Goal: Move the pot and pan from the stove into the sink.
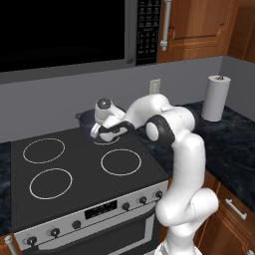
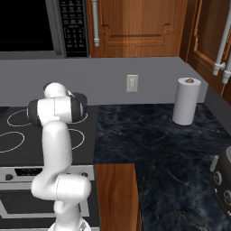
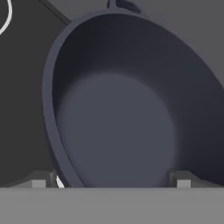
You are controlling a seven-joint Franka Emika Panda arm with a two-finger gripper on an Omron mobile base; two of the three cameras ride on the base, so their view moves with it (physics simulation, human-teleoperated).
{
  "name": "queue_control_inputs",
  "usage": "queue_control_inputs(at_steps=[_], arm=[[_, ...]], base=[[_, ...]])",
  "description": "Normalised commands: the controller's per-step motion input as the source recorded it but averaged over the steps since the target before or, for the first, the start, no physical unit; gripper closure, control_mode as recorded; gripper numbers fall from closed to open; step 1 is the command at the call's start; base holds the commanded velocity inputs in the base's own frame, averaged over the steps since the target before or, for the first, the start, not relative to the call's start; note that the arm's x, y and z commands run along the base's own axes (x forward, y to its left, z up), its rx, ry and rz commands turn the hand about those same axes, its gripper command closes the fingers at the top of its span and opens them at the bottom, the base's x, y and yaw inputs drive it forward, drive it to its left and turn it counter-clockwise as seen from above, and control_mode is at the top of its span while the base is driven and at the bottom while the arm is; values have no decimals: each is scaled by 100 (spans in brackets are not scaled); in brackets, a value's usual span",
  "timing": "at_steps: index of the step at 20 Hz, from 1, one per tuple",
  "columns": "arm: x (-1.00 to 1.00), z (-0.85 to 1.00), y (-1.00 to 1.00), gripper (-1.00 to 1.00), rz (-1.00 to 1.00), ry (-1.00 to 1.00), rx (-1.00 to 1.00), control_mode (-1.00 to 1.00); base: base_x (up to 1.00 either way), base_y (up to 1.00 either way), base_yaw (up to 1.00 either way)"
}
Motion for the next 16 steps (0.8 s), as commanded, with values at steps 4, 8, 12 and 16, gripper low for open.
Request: queue_control_inputs(at_steps=[4, 8, 12, 16], arm=[[25, -23, 11, -100, 0, 4, -5, -100], [11, -27, 14, 100, 0, 6, -8, -100], [1, -4, 2, 100, 0, 2, -1, -100], [0, 0, 0, 100, 0, 0, 0, -100]], base=[[0, 0, 0], [0, 0, 0], [0, 0, 0], [0, 0, 0]])
